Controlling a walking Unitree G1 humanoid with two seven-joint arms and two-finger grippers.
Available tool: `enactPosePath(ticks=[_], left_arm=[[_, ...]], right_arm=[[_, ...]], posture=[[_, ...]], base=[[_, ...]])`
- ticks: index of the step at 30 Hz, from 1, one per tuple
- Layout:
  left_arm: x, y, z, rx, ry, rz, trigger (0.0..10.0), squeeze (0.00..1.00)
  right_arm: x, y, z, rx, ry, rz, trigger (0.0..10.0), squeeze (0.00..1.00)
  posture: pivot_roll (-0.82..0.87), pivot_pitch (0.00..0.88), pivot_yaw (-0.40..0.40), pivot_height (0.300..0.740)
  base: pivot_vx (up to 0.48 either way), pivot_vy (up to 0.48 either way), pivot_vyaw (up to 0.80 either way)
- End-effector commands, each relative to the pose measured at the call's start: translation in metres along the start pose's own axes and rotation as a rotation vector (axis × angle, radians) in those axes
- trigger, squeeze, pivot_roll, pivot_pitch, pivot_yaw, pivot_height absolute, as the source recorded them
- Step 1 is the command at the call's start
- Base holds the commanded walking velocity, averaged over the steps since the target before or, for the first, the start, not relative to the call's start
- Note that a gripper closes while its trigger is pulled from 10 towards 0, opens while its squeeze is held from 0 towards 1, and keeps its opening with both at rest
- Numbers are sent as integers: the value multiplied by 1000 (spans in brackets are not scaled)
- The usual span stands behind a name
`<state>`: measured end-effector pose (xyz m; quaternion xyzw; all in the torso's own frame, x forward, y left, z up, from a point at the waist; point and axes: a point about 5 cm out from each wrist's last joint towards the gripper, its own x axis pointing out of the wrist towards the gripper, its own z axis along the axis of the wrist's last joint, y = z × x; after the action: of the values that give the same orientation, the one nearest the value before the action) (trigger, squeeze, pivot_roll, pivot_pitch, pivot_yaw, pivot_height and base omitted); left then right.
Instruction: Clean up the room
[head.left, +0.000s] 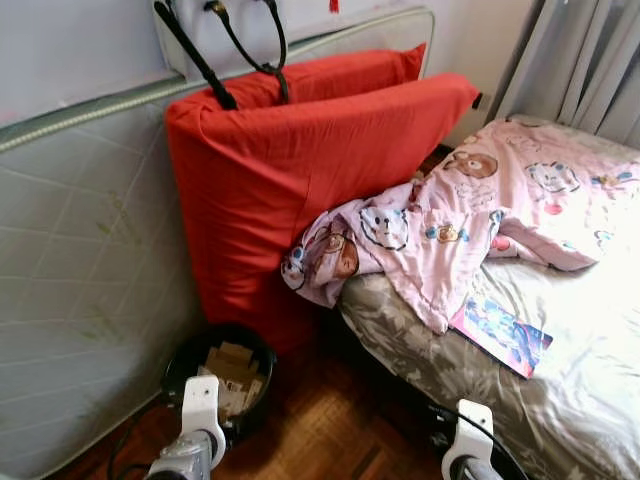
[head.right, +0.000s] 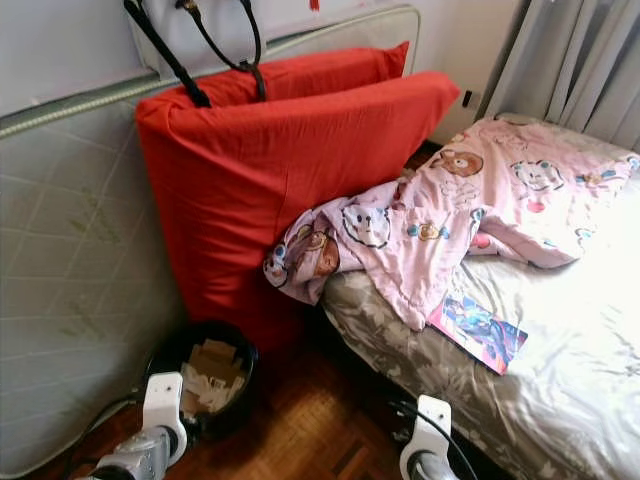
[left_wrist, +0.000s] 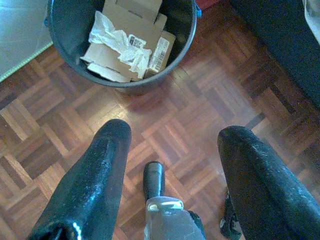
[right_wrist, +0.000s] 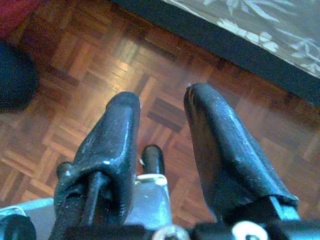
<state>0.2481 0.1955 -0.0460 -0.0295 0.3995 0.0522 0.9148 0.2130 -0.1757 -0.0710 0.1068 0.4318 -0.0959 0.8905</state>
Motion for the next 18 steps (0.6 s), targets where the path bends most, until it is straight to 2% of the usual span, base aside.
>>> enactPosePath(ticks=[1, 14, 18], left_arm=[[1, 0, 8, -10, -16, 0, 10000, 0], [1, -1, 9, -28, -25, -4, 10000, 0], [1, -1, 9, -22, -25, 0, 10000, 0]], right_arm=[[1, 1, 6, 15, -17, 4, 10000, 0], [1, 1, 6, 12, -18, 0, 10000, 0], [1, 1, 5, 14, -6, 5, 10000, 0]], posture=[[-13, 0, -32, 740], [-13, 0, -40, 740], [-13, 0, -40, 740]], base=[[0, 0, 0], [0, 0, 0], [0, 0, -681]])
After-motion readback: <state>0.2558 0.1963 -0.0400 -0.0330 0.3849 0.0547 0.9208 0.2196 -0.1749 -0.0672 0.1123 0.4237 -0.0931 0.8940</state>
